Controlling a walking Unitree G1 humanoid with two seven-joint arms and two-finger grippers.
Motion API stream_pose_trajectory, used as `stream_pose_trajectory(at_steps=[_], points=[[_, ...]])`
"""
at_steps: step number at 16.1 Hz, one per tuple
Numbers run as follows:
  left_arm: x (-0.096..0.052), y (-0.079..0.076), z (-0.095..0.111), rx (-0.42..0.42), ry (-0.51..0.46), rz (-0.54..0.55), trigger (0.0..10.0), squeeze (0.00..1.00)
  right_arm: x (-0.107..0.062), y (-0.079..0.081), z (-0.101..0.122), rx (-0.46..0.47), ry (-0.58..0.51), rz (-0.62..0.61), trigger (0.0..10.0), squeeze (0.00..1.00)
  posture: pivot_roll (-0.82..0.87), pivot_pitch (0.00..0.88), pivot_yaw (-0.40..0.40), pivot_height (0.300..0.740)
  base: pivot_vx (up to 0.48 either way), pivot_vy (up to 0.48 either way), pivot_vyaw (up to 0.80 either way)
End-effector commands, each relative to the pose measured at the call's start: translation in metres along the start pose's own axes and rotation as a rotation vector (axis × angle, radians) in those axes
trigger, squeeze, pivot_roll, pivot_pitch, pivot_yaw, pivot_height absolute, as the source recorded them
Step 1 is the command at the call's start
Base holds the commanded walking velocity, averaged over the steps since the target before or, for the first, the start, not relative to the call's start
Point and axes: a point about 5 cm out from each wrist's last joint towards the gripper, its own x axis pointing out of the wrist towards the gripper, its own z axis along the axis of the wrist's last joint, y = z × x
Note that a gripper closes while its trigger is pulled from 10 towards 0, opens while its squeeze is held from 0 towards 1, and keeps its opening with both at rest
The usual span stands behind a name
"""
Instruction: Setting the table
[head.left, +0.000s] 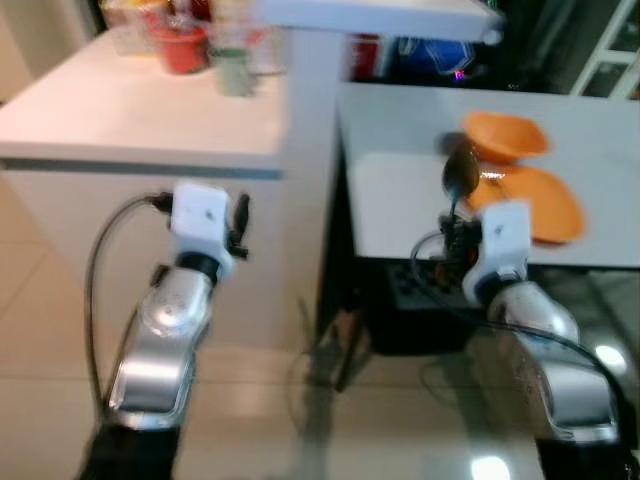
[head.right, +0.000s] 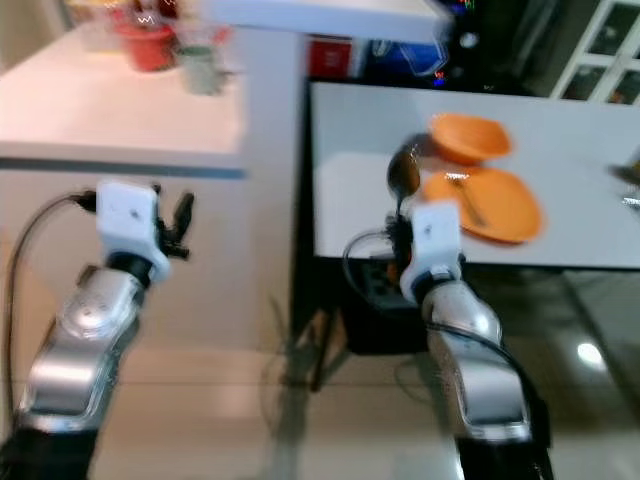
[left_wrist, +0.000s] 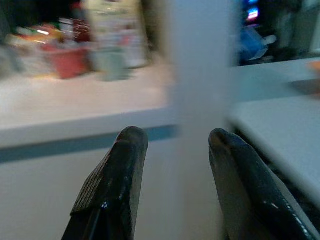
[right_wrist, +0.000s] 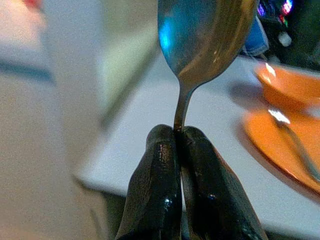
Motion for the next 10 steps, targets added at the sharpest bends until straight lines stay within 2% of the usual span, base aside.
stream_pose_trajectory(at_steps=[1, 3, 4, 10], points=[[0.0027, 0.0041, 0.0038, 0.025, -0.014, 0.006, 10.0, 0.0, 0.0003, 0.0008, 0.0146, 0.044, -0.047, -0.004, 10.0, 0.0, 0.03, 0.0, -0.034, 0.74, 0.0, -0.469, 0.0], [0.0075, 0.0034, 0.0048, 0.017, -0.018, 0.02, 10.0, 0.0, -0.0004, -0.003, 0.0098, 0.014, -0.037, -0.013, 10.0, 0.0, 0.03, 0.0, -0.034, 0.74, 0.0, -0.469, 0.0], [0.0076, 0.0034, 0.0071, 0.022, -0.024, 0.013, 10.0, 0.0, -0.0007, -0.0004, 0.0117, 0.041, -0.049, -0.003, 10.0, 0.0, 0.03, 0.0, -0.024, 0.74, 0.0, -0.469, 0.0], [0.0076, 0.0034, 0.0071, 0.022, -0.024, 0.013, 10.0, 0.0, -0.0007, -0.0004, 0.0117, 0.041, -0.049, -0.003, 10.0, 0.0, 0.03, 0.0, -0.024, 0.74, 0.0, -0.469, 0.0]])
